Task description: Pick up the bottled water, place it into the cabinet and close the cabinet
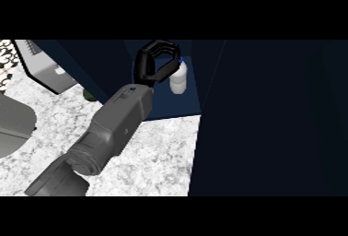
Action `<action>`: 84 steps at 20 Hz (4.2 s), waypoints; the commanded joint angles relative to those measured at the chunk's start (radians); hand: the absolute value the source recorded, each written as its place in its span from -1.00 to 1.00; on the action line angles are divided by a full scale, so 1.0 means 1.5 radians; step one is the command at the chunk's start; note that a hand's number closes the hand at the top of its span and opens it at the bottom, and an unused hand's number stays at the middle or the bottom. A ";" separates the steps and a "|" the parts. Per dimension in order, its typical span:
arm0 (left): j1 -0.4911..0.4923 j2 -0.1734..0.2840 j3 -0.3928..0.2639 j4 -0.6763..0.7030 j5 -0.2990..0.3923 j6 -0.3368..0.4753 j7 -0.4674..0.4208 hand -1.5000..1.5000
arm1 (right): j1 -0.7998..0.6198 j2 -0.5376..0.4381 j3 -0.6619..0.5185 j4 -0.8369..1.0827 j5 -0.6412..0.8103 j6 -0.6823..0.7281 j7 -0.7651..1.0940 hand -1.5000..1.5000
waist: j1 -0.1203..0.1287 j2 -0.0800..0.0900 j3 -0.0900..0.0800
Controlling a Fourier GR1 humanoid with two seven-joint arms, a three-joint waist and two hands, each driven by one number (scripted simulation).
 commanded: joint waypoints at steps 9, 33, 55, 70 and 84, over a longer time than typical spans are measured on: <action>0.110 -0.001 -0.013 -0.119 0.014 -0.030 -0.009 1.00 | 0.003 -0.016 -0.004 -0.045 -0.011 -0.007 0.045 -1.00 | 0.031 -0.018 0.000; 0.553 0.130 -0.164 -0.640 -0.033 -0.122 0.068 -1.00 | 0.076 0.028 0.092 -0.203 -0.005 0.004 0.117 1.00 | 0.092 -0.036 0.001; 0.879 0.496 -0.052 -0.933 -0.016 -0.200 0.020 -1.00 | -0.017 -0.001 0.425 -0.266 0.072 -0.111 0.190 1.00 | 0.096 -0.039 -0.003; 0.959 0.591 -0.002 -1.065 0.016 -0.222 0.037 -1.00 | -0.328 0.105 0.746 -0.083 0.246 -0.309 0.217 1.00 | 0.098 -0.044 -0.004; 1.034 0.677 0.086 -1.189 0.082 -0.243 0.082 -1.00 | -0.702 0.234 0.867 0.237 0.237 -0.713 0.188 1.00 | 0.124 -0.029 0.000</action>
